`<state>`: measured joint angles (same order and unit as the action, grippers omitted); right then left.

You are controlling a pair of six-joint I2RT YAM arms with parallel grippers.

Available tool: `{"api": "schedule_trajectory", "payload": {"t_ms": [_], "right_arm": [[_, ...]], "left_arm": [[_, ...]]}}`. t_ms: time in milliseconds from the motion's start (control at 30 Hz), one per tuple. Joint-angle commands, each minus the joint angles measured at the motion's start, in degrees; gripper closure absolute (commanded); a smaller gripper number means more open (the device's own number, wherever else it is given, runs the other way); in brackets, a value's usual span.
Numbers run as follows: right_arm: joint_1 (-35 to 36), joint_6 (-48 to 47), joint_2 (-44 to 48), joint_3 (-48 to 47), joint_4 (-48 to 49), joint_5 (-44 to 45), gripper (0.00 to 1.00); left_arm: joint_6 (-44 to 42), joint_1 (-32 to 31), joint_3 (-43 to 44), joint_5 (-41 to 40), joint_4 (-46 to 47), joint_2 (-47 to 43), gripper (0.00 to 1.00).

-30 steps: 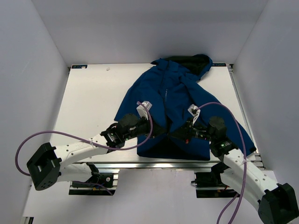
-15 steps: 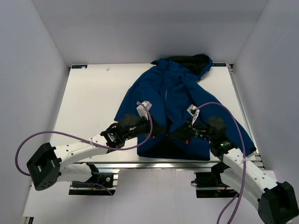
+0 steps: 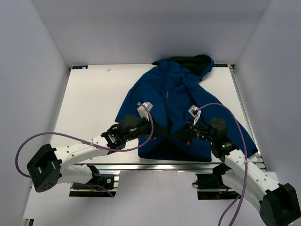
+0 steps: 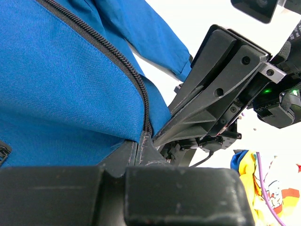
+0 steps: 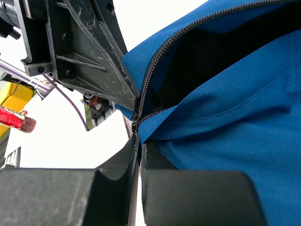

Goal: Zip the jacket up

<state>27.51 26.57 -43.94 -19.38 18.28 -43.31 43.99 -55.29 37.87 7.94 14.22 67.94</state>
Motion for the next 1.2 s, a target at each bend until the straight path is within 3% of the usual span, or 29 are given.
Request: {"api": "schedule_trajectory", "payload": {"t_ms": [0, 433, 800, 1167], "right_arm": [[0.4, 0.4, 0.5, -1.5, 5.4, -0.9, 1.0], [0.3, 6.2, 1.1, 1.1, 12.6, 4.0, 1.0], [0.4, 4.1, 2.5, 2.1, 6.7, -0.5, 1.0], [0.4, 4.1, 1.1, 2.8, 7.8, -2.0, 1.0]], "left_arm": [[0.1, -0.2, 0.6, 1.5, 1.6, -0.4, 1.0], [0.4, -0.2, -0.3, 0.9, 2.1, -1.6, 1.0], [1.5, -0.2, -1.7, -0.9, 2.8, -3.5, 1.0], [1.7, -0.2, -1.6, 0.1, 3.8, -2.6, 1.0]]}}
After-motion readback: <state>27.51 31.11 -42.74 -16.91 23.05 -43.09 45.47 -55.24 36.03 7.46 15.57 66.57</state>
